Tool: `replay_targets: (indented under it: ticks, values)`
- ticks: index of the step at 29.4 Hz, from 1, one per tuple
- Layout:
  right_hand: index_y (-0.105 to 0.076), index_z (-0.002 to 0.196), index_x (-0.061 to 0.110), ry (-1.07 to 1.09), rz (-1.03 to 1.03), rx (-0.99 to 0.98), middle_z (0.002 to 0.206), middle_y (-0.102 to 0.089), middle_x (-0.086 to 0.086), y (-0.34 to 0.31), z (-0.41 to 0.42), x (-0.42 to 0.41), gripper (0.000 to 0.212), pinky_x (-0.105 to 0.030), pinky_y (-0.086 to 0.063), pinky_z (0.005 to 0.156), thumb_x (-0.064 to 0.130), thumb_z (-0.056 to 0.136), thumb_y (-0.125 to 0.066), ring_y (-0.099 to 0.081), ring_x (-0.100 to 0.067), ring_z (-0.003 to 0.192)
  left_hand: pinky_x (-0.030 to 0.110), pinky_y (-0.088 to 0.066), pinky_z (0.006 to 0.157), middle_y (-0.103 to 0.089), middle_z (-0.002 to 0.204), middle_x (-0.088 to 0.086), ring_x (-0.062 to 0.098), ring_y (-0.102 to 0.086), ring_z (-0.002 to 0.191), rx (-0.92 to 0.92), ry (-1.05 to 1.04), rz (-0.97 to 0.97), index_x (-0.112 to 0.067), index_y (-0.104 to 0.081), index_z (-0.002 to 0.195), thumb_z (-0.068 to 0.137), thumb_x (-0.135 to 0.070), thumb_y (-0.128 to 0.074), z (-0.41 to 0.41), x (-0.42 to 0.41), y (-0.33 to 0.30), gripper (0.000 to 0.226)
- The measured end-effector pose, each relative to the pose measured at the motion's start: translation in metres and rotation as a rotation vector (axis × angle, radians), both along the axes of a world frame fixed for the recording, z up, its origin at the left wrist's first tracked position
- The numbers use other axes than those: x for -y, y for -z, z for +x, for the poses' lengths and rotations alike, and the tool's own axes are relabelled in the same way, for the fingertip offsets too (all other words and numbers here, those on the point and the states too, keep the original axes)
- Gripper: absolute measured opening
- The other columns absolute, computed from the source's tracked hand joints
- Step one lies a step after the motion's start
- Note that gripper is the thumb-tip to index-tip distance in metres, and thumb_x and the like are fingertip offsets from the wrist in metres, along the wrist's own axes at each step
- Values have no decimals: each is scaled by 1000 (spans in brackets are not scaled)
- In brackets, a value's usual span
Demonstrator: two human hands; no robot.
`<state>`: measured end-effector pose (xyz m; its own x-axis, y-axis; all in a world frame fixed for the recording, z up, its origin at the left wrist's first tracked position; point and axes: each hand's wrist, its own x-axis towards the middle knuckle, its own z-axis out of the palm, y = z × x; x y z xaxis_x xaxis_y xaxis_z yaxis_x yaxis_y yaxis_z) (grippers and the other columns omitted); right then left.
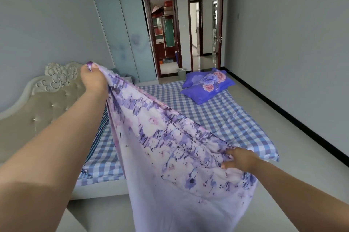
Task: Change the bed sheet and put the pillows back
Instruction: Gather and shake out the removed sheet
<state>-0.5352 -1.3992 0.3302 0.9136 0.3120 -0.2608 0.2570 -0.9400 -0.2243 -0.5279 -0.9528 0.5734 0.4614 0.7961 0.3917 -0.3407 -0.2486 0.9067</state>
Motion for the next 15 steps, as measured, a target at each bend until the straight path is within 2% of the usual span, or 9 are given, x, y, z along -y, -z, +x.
replay_targets:
  ticks: [2, 4, 7, 8, 11, 13, 14, 15]
  values:
    - [-43, 138, 36, -6, 5, 40, 138, -48, 2, 4, -4, 7, 80, -30, -40, 98, 82, 72, -45, -49, -19, 123, 18, -40, 81, -49, 87, -4, 13, -47, 89, -13, -34, -6, -14, -40, 97, 101, -18, -36, 1, -4, 4, 7]
    - [-46, 134, 37, -17, -9, 77, 131, -51, 3, 8, -6, 11, 77, -29, -43, 94, 84, 73, -40, -51, -18, 117, 12, -37, 76, -46, 84, -8, 13, -45, 91, -37, -65, -22, -16, -40, 94, 102, -19, -36, 1, -4, 7, 9]
    - [-53, 123, 37, 17, 29, 141, 125, -51, 2, 17, -8, 13, 49, -26, -41, 79, 68, 86, -44, -55, -17, 109, 13, -33, 77, -44, 82, -11, 14, -44, 91, -94, -124, -24, -26, -34, 74, 102, -20, -36, 0, 3, 12, 28]
    - [-55, 122, 37, 71, 69, 153, 128, -48, 2, 19, -7, 13, 43, -26, -41, 78, 62, 89, -45, -55, -17, 109, 14, -31, 78, -46, 84, -7, 15, -44, 91, -107, -131, -26, -26, -34, 74, 102, -20, -36, 0, 4, 14, 28]
    - [-57, 125, 34, 157, 113, 160, 141, -37, 5, 25, -3, 13, 40, -27, -44, 83, 54, 93, -46, -49, -16, 118, 14, -31, 79, -48, 98, 2, 15, -43, 91, -123, -132, -47, -15, -39, 93, 101, -20, -37, 2, 2, 23, 10]
    - [-62, 119, 28, 181, 165, 128, 149, -26, 9, 28, -1, 14, 37, -25, -43, 85, 51, 95, -45, -49, -10, 116, 16, -32, 81, -47, 103, 3, 15, -44, 92, -123, -136, -55, -15, -38, 99, 101, -20, -38, 3, -1, 28, 6]
    - [-64, 116, 25, 210, 228, 93, 149, -27, 8, 28, -1, 14, 37, -24, -42, 84, 50, 94, -47, -52, -11, 115, 17, -33, 83, -46, 104, 3, 15, -44, 93, -123, -137, -56, -15, -37, 100, 101, -20, -38, 4, -2, 30, 5]
    - [-64, 111, 23, 253, 285, 58, 142, -40, 4, 27, -1, 13, 35, -24, -41, 81, 50, 94, -49, -56, -15, 113, 20, -35, 86, -46, 105, 2, 14, -44, 94, -122, -135, -60, -16, -38, 101, 102, -19, -38, 5, -3, 32, 3]
